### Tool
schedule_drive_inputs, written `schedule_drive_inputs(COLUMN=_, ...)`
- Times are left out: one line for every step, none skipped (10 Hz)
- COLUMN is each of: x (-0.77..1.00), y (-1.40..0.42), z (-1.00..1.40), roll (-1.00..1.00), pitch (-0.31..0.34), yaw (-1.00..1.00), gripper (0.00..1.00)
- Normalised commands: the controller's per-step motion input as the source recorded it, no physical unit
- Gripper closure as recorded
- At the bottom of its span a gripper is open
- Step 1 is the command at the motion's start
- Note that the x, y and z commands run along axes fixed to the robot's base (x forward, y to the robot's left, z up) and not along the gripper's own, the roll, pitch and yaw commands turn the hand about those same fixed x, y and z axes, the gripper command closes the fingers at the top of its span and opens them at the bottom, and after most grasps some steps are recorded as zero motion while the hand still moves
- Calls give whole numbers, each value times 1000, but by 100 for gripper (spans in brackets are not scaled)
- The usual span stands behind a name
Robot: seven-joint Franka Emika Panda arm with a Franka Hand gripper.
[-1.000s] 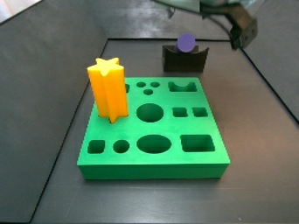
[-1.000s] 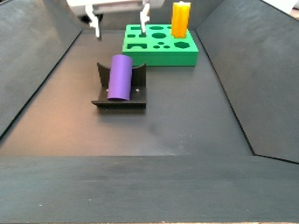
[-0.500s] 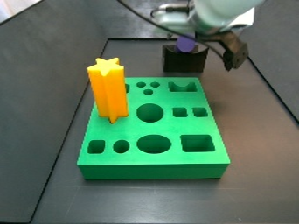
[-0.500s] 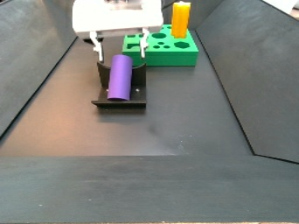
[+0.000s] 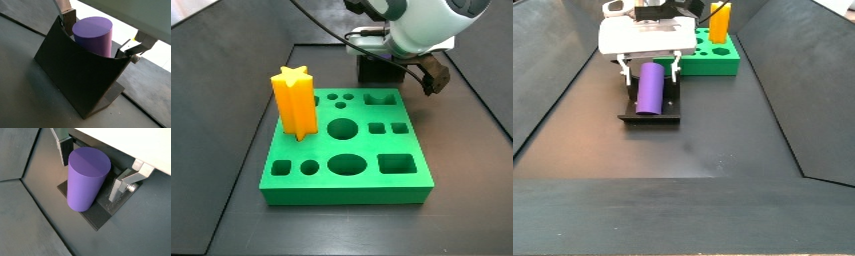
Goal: Pick up the round object. Move up. Place the round object on the fixture. Regrasp the round object. Move to above the board. Insert the round object.
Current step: Regrasp the round object, then move to above the board.
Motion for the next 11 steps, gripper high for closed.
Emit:
schedule_drive_inputs(x=6, y=-6, z=-175, roll=49, pitch=5, yaw=-14, gripper=0)
schedule_drive_inputs(x=7, y=-5, z=-174, roll=49, pitch=5, yaw=-8, gripper=0)
schedule_drive_inputs(x=8, y=-4, z=-173, roll=49, pitch=5, yaw=-3, gripper=0)
schedule_drive_inputs(x=8, y=-4, z=-173, roll=49, pitch=5, yaw=0, gripper=0)
schedule_drive_inputs(x=0, y=0, z=0, roll=0, pitch=0, yaw=0, gripper=100)
schedule_drive_inputs(x=-16, y=-70, z=1000, roll=116, pitch=-149, yaw=-117, gripper=100)
schedule_drive_inputs(x=-18, y=-71, z=1000, roll=110, pitch=-146, yaw=-124, gripper=100)
schedule_drive_inputs(x=-24, y=-68, z=1000, roll=94, pitch=-126, yaw=-145, gripper=100)
schedule_drive_inputs(x=-24, y=-63, z=1000, roll=68, pitch=-103, yaw=-160, gripper=100)
schedule_drive_inputs(x=-26, y=-61, z=1000, roll=54, pitch=-67, yaw=-170, gripper=100)
schedule_drive_inputs(x=-28, y=-59, z=1000, roll=43, pitch=-11, yaw=-167, gripper=100)
